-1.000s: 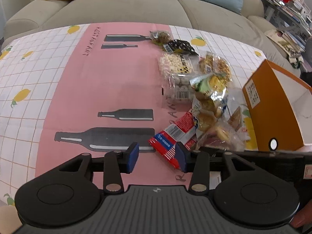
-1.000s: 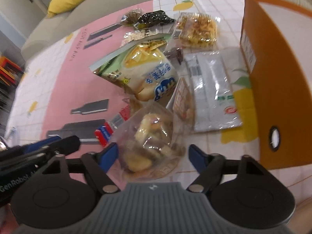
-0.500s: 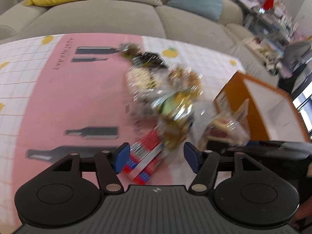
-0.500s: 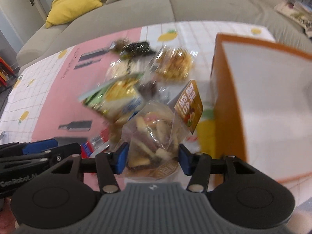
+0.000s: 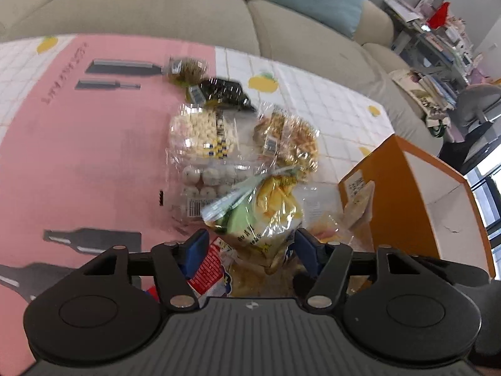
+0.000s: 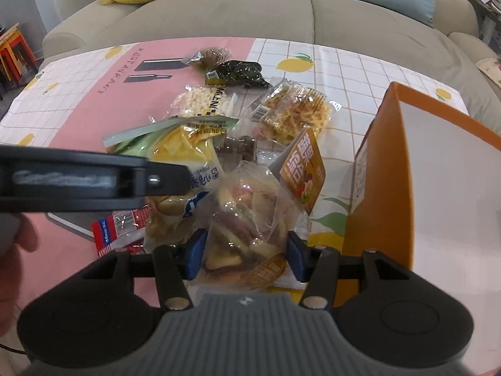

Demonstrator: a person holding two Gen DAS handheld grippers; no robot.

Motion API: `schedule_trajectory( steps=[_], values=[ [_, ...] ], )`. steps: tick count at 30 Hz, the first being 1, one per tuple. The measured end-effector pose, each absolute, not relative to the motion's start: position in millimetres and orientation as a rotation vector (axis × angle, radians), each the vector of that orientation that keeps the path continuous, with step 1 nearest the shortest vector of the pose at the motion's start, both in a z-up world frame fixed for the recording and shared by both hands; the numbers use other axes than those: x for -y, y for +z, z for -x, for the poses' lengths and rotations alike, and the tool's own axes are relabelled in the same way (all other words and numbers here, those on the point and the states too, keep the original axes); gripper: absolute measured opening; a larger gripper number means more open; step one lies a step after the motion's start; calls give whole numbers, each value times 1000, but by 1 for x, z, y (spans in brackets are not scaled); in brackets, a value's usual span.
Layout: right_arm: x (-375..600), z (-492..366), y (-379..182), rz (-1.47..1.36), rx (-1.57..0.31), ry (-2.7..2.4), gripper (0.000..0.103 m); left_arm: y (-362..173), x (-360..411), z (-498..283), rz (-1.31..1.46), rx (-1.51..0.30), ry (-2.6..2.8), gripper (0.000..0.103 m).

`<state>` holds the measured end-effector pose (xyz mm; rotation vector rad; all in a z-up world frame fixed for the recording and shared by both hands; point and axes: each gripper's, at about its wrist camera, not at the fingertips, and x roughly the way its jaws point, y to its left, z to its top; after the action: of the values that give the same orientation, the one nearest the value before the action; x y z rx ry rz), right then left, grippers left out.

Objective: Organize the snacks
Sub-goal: 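Carry both bags into the orange box and open both grippers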

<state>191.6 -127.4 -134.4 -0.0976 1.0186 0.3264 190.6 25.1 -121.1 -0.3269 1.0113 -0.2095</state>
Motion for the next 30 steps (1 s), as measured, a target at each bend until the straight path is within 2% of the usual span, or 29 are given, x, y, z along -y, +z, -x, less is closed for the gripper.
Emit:
schedule_trajectory(
  steps=[2, 3, 4, 8, 17, 30],
  values=[
    [127, -191, -134, 94, -1018, 327, 53, -125, -25, -191, 351, -1010, -206, 62],
    [126, -192, -135, 97, -1017, 326, 53, -126, -25, -191, 361, -1007, -207, 53],
    [125, -192, -135, 101, -1016, 325, 53, -126, -25, -191, 370, -1005, -210, 48],
    [122, -188, -133, 119, -1004, 328, 53, -119, -26, -185, 354, -983, -202, 36],
    [118, -168, -105, 135, -950, 362, 53, -78, -39, -148, 265, -974, -107, 33],
    [157, -123, -18, 109, -881, 451, 52, -4, -22, -96, 148, -950, -191, 32]
  ],
)
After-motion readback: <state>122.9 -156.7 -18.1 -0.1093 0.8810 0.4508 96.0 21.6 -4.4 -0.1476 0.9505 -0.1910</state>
